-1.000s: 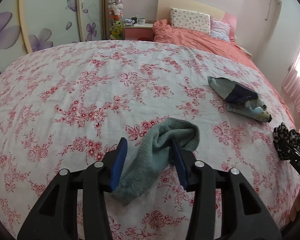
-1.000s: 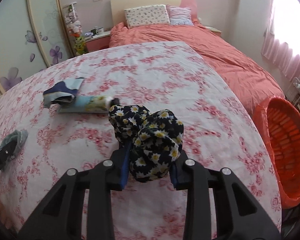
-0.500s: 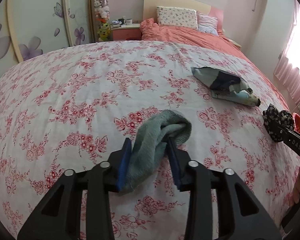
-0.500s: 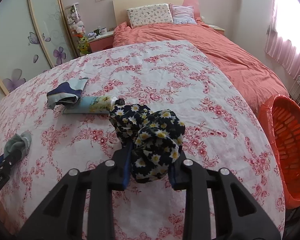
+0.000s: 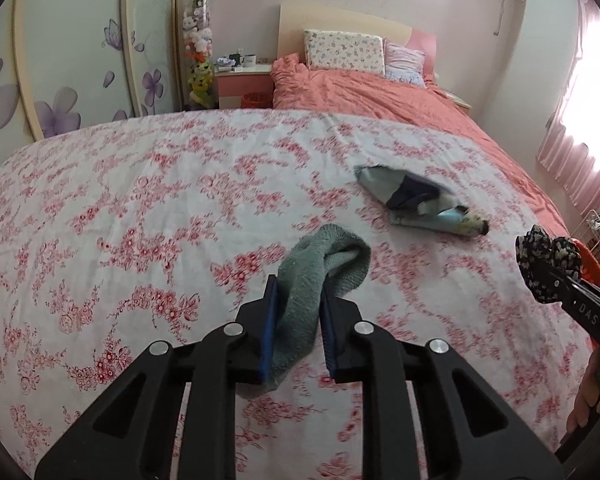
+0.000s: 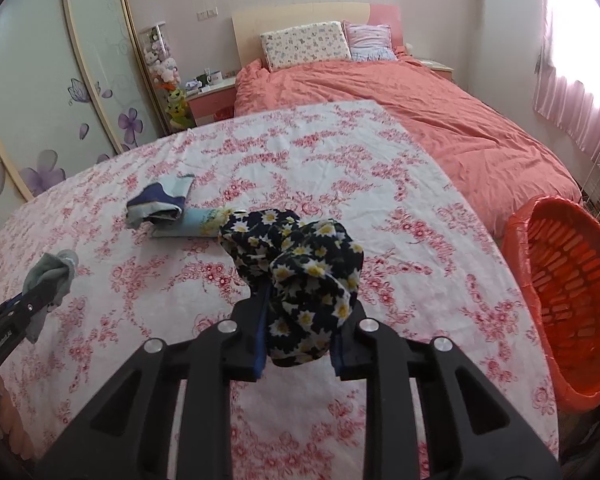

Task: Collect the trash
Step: 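Carry the sock and floral cloth over the orange basket and open both tools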

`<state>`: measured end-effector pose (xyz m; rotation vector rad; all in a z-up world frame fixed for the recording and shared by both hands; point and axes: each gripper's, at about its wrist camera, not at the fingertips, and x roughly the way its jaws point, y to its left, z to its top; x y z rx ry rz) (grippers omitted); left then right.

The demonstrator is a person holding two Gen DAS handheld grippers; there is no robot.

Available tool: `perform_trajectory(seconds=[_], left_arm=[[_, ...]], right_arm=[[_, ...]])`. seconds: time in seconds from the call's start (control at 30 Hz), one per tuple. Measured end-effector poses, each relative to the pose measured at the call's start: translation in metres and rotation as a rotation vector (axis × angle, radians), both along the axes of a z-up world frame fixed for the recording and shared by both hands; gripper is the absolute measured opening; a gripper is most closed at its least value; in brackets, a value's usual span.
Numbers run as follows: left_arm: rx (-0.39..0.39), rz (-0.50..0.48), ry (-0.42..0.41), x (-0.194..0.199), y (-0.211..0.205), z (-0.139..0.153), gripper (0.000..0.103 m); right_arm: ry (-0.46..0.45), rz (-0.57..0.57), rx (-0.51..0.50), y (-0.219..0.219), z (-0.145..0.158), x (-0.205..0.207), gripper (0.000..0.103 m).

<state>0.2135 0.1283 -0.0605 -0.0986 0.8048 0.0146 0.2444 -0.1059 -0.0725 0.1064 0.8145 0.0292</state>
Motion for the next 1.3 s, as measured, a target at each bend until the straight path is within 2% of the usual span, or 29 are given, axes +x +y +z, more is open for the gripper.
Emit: perform_trajectory(seconds=[0.37, 0.67, 1.0, 1.3], left_arm=[[-0.030, -0.037, -0.098, -0.014, -0.035, 0.047, 0.020], [-0.039, -0.125, -0.171, -0.030, -0.081, 0.078, 0.020], [-0.046, -0.253, -0.208, -0.034, -0.142, 0.093, 0.020], [-0.056, -0.378, -0.221, -0.032, -0.200, 0.096, 0.020]], right_arm=[[-0.112, -0.025, 0.050, -0.029, 0.043, -0.041, 0.024], [-0.216, -0.066, 0.056, -0.057, 0.074, -0.082, 0.024], [-0.297, -0.160, 0.019, -0.102, 0.095, -0.116, 0.024], [-0.324, -0.264, 0.007, -0.151, 0.095, -0.134, 0.024]])
